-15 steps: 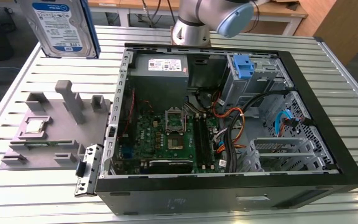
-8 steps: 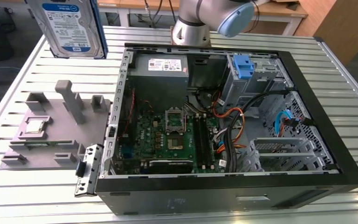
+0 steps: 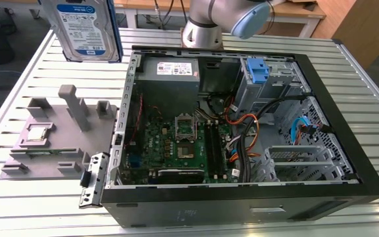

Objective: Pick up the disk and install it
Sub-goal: 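Pick up the disk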

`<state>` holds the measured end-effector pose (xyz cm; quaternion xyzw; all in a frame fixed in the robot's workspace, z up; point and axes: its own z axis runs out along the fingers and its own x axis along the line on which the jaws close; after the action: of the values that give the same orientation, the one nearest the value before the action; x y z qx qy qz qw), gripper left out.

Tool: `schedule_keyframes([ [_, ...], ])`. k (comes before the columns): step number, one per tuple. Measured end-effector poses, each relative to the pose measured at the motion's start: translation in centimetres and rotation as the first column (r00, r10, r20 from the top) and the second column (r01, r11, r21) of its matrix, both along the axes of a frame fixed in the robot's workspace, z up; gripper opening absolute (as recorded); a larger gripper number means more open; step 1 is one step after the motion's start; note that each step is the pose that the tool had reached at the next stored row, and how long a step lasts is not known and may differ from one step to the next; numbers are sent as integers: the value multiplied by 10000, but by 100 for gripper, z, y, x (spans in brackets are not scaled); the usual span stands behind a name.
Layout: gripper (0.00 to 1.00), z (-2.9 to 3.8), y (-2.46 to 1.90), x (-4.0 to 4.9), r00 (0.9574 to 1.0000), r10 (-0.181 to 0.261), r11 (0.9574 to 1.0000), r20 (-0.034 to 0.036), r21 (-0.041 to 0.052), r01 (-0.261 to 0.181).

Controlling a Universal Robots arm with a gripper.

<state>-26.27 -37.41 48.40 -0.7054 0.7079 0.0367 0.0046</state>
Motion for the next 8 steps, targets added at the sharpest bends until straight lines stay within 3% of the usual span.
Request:
schedule_keyframes([
  [8, 35, -1, 0, 162, 10000, 0, 10000, 0, 0, 0],
])
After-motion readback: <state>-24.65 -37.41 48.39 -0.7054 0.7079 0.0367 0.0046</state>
